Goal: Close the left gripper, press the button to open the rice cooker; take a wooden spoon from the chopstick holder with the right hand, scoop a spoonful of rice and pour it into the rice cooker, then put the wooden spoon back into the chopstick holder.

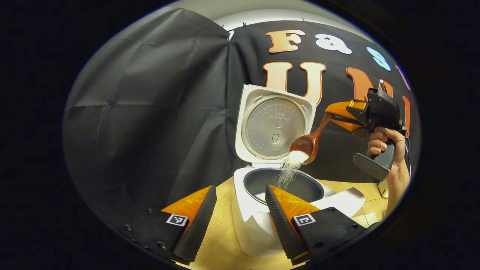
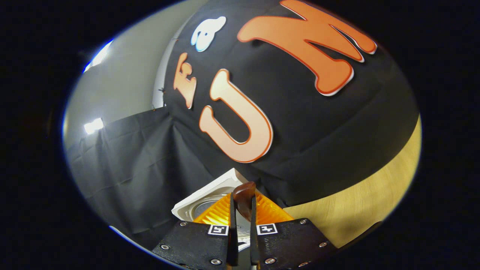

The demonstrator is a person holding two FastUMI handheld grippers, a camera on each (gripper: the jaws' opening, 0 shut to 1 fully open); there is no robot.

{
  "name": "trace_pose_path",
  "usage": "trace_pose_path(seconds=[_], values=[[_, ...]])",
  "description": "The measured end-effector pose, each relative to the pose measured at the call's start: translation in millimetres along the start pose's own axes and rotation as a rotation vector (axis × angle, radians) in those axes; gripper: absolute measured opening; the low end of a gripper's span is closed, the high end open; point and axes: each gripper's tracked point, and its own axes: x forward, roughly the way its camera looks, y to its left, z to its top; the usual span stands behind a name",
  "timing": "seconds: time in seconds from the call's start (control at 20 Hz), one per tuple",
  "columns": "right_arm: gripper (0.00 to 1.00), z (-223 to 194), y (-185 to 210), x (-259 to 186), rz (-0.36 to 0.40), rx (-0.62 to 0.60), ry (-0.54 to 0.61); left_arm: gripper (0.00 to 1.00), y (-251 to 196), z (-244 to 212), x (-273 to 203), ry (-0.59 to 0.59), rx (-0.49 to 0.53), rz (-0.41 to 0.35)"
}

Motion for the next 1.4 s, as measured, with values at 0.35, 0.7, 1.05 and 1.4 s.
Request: trace_pose_path(seconds=[0.35,0.7,1.05,1.4], values=[[0.12,-0.2,56.8,-20.4,0.164,-0.308,-0.053,0.86,-1.3,2.7,-3.4,0.000,0.008,0.005],[0.12,-22.1,103.6,-22.6,0.343,-0.591,-0.030,0.86,-9.4,11.6,-7.4,-0.019,0.030,0.003],[0.13,-4.5,102.3,-51.3,0.324,-0.591,-0.037,0.86,-20.0,20.5,-15.8,-0.039,0.040,-0.010],[0.13,41.0,41.9,-96.2,0.155,-0.469,-0.028,0.85,-42.4,30.7,-22.2,-0.061,0.051,-0.056]])
